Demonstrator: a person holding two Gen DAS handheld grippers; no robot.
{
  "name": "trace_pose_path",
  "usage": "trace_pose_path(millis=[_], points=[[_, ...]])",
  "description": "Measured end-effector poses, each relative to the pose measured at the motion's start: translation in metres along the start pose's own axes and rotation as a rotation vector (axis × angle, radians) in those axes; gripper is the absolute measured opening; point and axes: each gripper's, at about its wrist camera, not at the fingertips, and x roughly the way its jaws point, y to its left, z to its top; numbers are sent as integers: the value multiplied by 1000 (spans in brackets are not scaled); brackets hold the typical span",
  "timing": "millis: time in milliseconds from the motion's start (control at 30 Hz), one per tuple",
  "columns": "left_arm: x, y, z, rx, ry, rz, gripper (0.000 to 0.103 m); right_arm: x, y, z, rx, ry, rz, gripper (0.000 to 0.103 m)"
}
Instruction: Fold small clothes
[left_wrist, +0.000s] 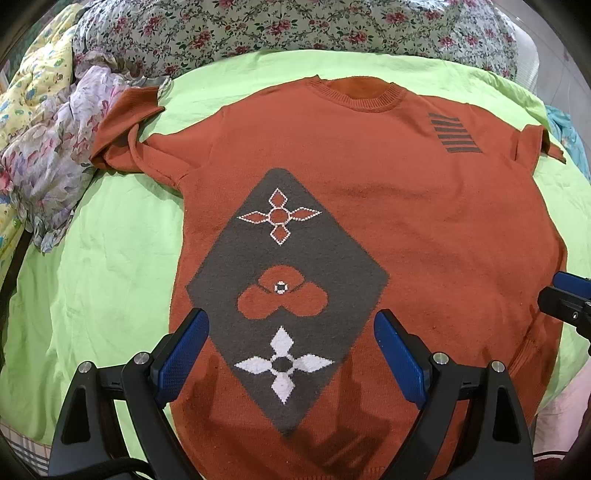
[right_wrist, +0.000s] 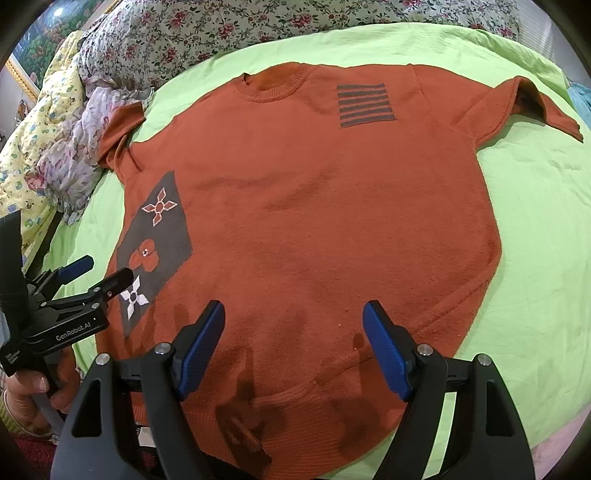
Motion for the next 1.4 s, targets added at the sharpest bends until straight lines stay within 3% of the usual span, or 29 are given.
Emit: trace_pose_path(millis=[667,800,1400], points=[[4,-1,0,-18,-15,-12,92,-1,-4,2,14,0,8,78],[6,0,1,-39,-29,-54,92,-1,-3,1,14,0,8,78],[15,-7,8,-38,-4,-56,92,-2,-15,8,30,2,15,78]])
